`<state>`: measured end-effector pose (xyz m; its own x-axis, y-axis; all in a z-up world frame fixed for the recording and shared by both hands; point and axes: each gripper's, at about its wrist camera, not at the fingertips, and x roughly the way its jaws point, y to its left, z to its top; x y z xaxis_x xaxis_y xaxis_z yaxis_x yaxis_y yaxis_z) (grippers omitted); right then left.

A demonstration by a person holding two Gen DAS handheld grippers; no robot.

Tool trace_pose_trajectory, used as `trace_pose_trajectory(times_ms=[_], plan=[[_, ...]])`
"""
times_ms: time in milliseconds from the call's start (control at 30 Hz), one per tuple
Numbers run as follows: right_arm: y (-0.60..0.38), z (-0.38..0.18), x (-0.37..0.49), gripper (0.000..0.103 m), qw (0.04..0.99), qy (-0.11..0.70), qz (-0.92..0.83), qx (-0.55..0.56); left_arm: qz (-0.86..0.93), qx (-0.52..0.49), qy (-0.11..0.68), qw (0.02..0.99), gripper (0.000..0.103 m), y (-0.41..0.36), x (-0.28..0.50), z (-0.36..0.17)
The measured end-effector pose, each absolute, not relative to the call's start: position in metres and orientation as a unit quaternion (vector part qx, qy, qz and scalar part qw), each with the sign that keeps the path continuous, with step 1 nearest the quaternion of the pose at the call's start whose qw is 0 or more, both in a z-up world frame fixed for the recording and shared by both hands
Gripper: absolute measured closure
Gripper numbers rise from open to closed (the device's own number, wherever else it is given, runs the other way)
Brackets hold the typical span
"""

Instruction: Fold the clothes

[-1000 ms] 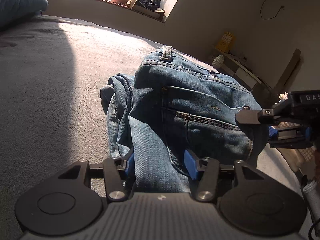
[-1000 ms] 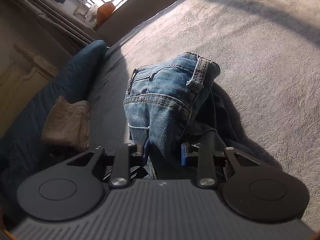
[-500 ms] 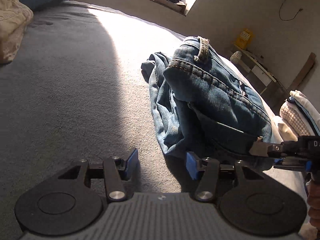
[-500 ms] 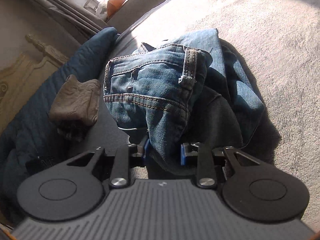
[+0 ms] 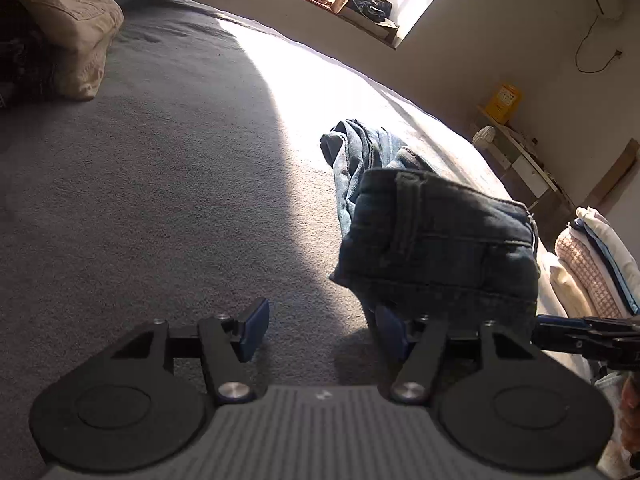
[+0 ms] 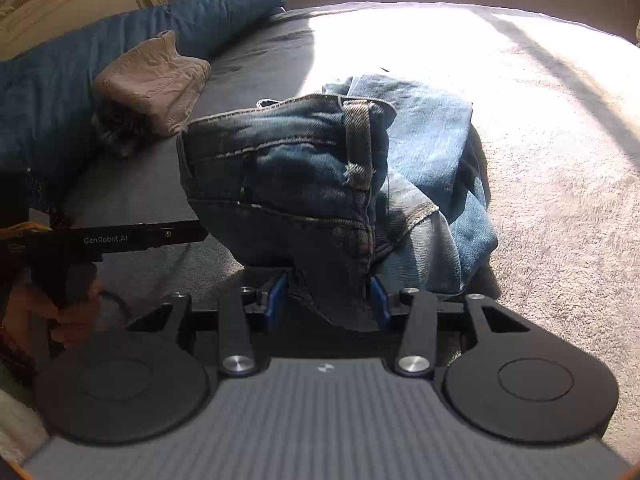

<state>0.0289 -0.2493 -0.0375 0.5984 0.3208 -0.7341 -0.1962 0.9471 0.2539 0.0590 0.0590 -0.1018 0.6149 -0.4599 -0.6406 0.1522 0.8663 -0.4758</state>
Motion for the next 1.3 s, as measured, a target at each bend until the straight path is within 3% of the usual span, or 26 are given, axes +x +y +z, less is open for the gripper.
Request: trace_pose_trajectory(times_ms=[67,533,833,1100,1200,1300], plan=[[-0.259,-0.034,0.023,0.05,0.896,0.412,0.136,0.095,-0.17,-0.2,0.397,0.88,0.04,0.067,0.055,-0.099],[-0.278,-0.048,0.058,0.05,0.873,0.376,0.137,0.279,-0.15,-0.203,0.369,0.895,0.035,0.078,0.055,-0.074],[-0.259,-0.045,0.043,0.047,0.872,0.398,0.141,0.247,-0.169,-0.205,0.409,0.873,0.033,0.073,0.054,-0.093],[-0.238,-0.038,0.047,0.041,0.88,0.396,0.149,0.216,-0.193,-0.233,0.331,0.894,0.033,0.097,0.059,-0.036],[-0.228,-0.035,0.052,0.039,0.884,0.394,0.155,0.201,-0.183,-0.203,0.303,0.913,0.032,0.104,0.064,-0.015],[-0.214,-0.032,0.059,0.036,0.89,0.392,0.158,0.171,-0.147,-0.138,0.325,0.924,0.031,0.1,0.067,-0.021]])
